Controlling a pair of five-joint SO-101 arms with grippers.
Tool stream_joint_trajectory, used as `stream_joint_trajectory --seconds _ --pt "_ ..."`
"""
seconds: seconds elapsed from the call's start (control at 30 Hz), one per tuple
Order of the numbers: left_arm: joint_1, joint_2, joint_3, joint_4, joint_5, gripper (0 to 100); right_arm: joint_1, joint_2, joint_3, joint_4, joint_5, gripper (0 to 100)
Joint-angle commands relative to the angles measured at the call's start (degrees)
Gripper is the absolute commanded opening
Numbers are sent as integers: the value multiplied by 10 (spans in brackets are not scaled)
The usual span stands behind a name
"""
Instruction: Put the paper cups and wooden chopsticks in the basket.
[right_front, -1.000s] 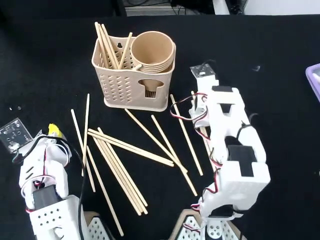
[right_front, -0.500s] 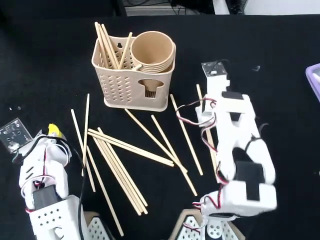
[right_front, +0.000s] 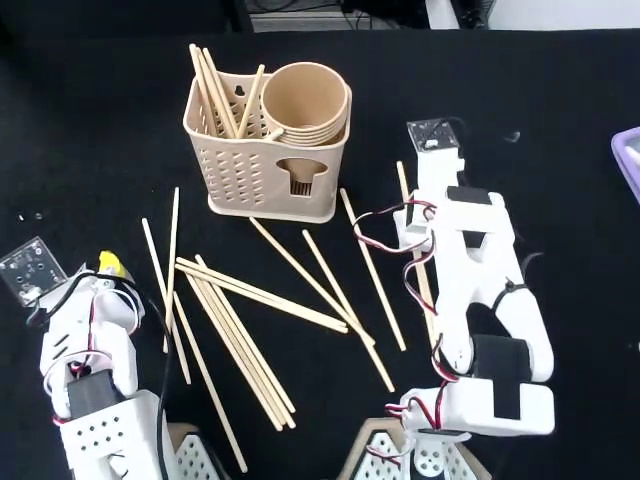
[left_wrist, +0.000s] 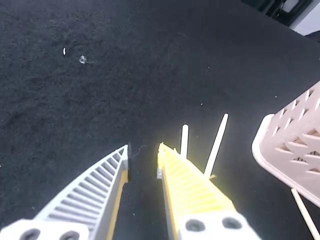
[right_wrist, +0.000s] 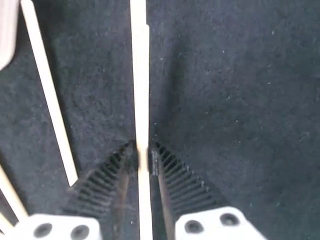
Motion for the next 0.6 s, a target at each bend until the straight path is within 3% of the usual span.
stream_joint_trajectory --seconds 0.0,0.57 --pt "-4 -5 -8 1 -4 106 10 -34 6 -12 -4 10" --pt "-3 -5 -7 1 -4 106 14 44 -37 0 0 10"
